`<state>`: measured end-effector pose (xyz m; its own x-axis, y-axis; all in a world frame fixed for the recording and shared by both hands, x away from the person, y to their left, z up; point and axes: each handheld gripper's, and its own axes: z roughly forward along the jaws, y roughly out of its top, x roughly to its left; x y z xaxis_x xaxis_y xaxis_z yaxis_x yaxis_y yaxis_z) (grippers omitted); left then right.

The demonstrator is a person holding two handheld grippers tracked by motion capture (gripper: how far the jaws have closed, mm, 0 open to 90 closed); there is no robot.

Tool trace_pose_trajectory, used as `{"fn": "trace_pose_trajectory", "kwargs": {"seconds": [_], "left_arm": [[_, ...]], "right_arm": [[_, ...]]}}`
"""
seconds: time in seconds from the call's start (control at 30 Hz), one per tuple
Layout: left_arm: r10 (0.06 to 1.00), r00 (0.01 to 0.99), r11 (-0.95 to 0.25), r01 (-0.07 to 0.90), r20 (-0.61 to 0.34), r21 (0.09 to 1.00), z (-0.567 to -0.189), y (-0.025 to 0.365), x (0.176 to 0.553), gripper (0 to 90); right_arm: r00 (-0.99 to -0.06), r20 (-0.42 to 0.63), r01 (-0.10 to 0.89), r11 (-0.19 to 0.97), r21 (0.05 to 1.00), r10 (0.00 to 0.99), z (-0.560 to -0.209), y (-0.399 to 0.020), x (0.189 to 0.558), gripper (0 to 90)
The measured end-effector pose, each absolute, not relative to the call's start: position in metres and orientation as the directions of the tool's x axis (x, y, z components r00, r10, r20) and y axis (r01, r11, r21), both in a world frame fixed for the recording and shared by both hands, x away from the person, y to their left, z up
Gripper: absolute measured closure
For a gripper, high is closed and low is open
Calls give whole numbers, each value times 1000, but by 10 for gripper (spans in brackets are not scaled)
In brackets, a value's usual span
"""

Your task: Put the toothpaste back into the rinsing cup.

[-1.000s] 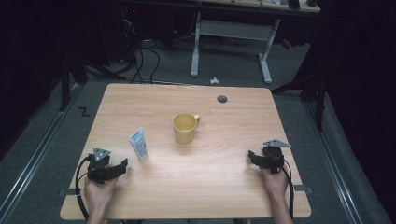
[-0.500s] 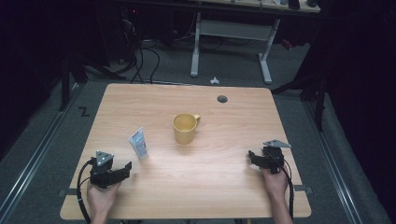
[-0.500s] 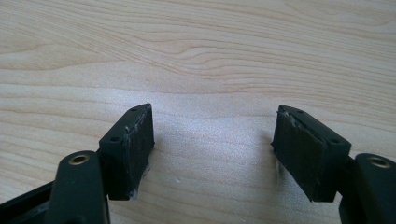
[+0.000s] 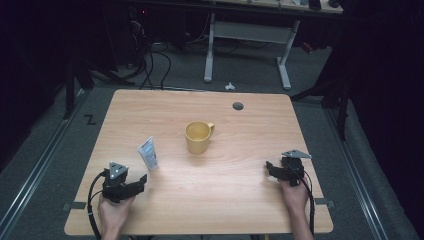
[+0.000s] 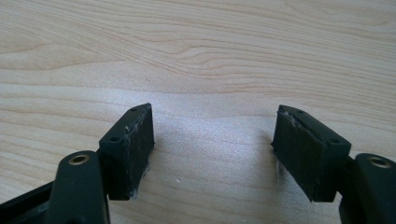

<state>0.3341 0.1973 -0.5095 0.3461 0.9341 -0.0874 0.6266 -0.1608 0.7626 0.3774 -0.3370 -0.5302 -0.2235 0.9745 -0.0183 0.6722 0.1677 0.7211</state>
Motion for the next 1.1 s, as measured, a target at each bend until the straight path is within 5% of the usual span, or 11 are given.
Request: {"fn": "trace_pose_trajectory", "kwargs": {"seconds": [1.1], "left_arm": [[940, 332, -143, 582, -74, 800, -492, 165, 372, 367]], "right_arm": [[-225, -20, 670, 169, 723, 974, -530, -337, 377, 293]]}}
